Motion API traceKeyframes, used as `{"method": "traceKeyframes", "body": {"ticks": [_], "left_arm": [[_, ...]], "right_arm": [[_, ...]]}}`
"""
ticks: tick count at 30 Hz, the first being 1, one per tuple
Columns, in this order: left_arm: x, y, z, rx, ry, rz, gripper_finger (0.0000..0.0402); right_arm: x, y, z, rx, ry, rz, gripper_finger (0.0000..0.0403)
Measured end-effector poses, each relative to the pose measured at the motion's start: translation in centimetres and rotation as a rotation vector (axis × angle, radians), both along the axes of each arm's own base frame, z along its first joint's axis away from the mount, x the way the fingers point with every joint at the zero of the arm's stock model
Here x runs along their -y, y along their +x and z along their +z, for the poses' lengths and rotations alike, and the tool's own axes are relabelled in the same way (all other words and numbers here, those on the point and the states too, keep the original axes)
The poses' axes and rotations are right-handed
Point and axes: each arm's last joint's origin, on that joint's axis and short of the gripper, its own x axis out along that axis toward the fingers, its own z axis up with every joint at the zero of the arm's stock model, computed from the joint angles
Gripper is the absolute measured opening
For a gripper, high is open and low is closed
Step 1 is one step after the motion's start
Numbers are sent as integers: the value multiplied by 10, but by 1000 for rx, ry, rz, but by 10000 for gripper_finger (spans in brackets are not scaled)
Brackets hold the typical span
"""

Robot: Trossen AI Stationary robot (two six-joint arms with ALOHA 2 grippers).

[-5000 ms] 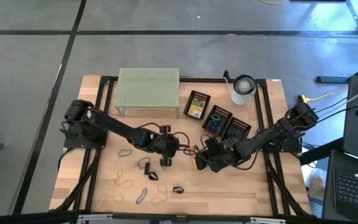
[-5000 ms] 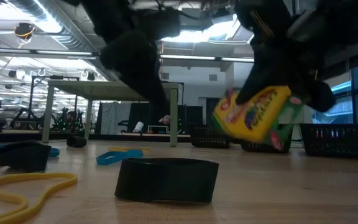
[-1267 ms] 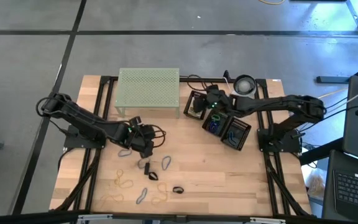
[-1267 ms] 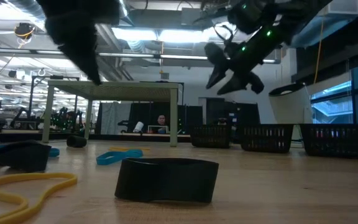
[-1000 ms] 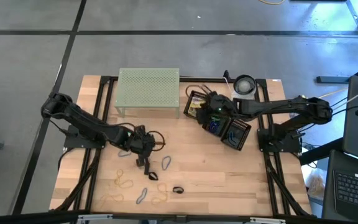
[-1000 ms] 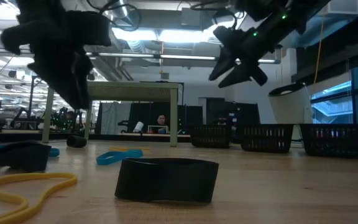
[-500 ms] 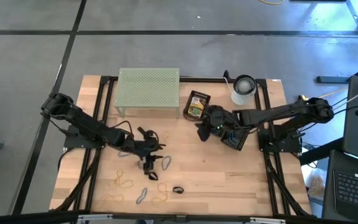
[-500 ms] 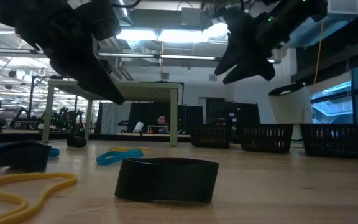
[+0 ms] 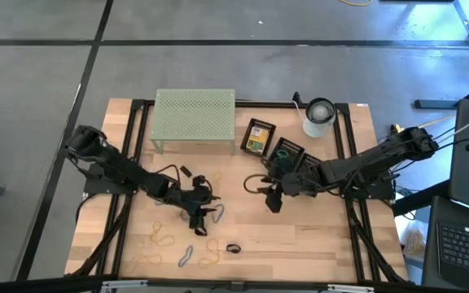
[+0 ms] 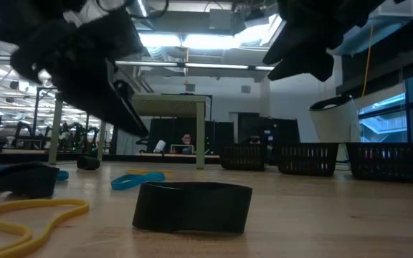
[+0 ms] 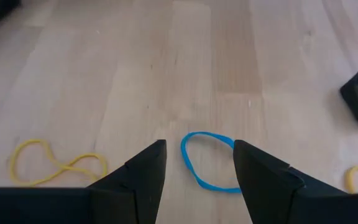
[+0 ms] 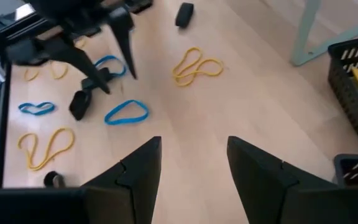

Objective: Pick & Place Office Desk Supplies
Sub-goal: Put the blue rubber band into the bottom black bin

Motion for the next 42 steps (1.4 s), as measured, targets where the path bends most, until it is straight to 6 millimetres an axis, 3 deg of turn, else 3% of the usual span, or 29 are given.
{"method": "traceKeyframes", "body": {"ticks": [10, 16, 20, 27, 29, 36, 42], "left_arm": [[3, 7, -39, -92, 27, 12, 200], [2, 10, -49, -99, 58, 46, 200], [2, 10, -50, -115, 39, 27, 162], [2, 10, -51, -131, 43, -13, 40], [2, 10, -51, -128, 48, -24, 12], [2, 11, -38, -48, 91, -71, 2], [0, 11, -1, 105, 143, -31, 1]], "right_arm": [[-13, -5, 0, 19, -23, -10, 185], [-14, -5, 1, 29, -40, -34, 185], [-14, -5, 1, 31, -30, -44, 185], [-13, -5, 1, 45, -61, -83, 185], [-13, -5, 1, 45, -61, -83, 185], [-13, -5, 1, 45, -62, -82, 185], [-13, -5, 1, 44, -64, -80, 185]]}}
